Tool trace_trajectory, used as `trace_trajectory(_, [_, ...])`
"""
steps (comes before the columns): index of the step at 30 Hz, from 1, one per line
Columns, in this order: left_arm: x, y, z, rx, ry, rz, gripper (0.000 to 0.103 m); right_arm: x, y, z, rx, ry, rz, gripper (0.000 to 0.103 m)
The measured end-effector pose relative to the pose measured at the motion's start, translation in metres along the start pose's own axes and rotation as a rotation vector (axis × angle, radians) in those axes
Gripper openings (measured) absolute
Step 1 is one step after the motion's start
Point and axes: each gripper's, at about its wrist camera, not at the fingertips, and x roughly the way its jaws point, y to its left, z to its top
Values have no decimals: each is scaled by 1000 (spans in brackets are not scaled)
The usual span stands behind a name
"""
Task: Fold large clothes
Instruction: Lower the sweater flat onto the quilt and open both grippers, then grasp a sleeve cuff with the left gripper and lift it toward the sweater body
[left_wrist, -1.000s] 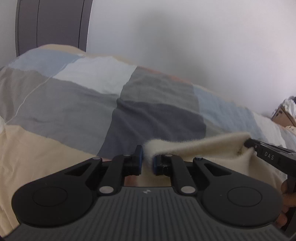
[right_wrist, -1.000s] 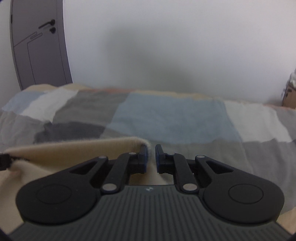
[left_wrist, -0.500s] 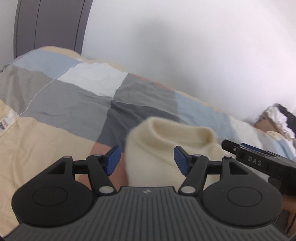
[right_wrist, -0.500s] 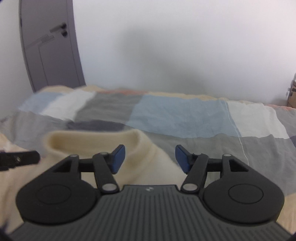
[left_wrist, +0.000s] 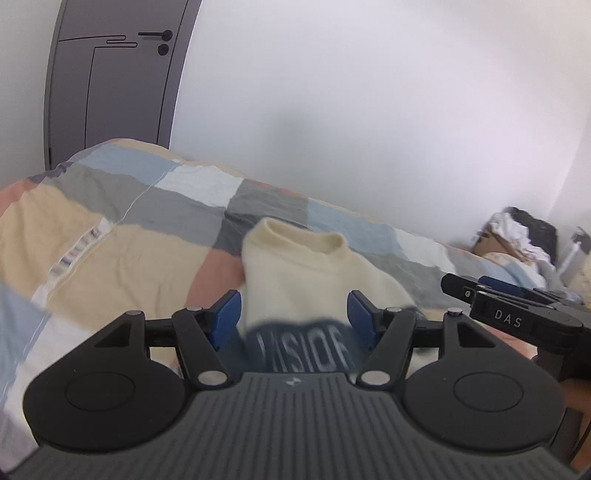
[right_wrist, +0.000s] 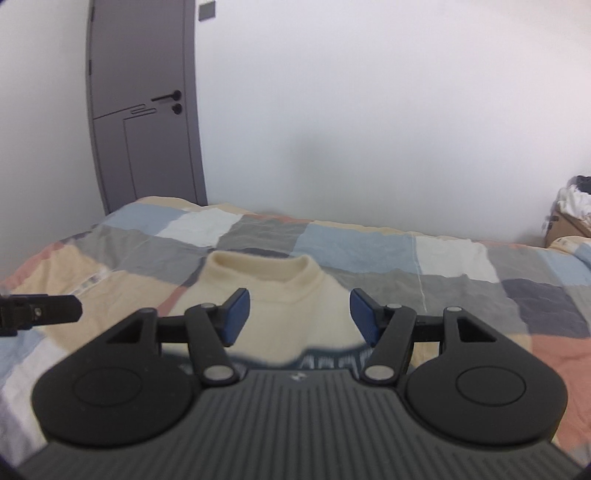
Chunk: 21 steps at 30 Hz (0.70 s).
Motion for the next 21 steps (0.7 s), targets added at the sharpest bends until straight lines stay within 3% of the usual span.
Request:
trace_trajectory(6, [-76, -8, -44, 8, 3, -2, 69, -84, 7, -27, 17, -34, 24, 62])
trace_trajectory(11, [-109, -1, -83, -5, 17, 16, 69, -129, 7, -58, 57, -41, 29, 62])
trace_trajectory(21, [-92, 61, -140, -295, 154, 116, 69, -147, -1, -113, 183, 77, 7, 62])
